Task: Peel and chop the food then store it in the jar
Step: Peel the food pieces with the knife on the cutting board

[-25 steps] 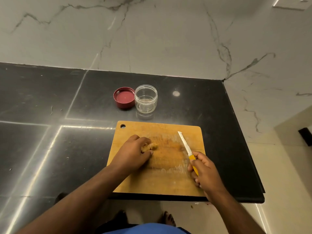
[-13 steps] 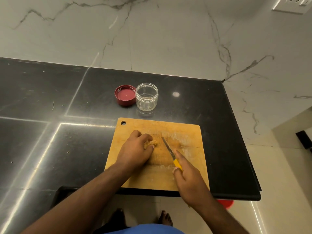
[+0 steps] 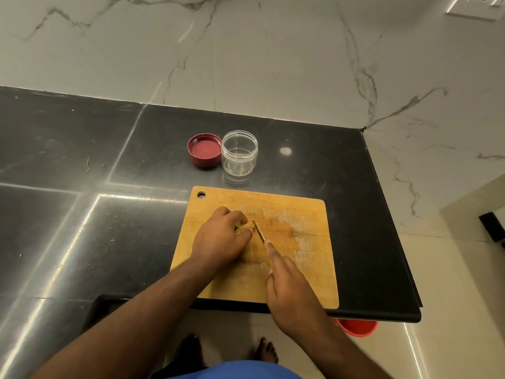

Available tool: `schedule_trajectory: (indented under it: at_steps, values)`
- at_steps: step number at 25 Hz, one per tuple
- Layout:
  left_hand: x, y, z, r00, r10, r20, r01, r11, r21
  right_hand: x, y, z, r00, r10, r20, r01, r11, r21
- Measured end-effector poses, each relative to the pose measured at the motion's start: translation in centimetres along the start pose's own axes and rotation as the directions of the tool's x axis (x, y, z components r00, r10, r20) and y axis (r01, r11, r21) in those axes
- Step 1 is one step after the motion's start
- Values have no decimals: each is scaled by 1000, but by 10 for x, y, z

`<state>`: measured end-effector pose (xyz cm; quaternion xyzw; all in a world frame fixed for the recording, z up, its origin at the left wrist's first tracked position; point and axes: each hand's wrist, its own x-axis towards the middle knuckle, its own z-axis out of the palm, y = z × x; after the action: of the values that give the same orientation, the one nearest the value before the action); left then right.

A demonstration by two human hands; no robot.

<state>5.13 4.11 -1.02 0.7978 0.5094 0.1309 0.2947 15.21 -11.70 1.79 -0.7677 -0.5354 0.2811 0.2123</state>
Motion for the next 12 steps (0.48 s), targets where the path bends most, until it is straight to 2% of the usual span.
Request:
schedule_trajectory:
  at_steps: [12]
  values:
    - [-4,-7,0,998,47,30,-47,999,-13,2,2,-6,999,23,22,-24,999,34]
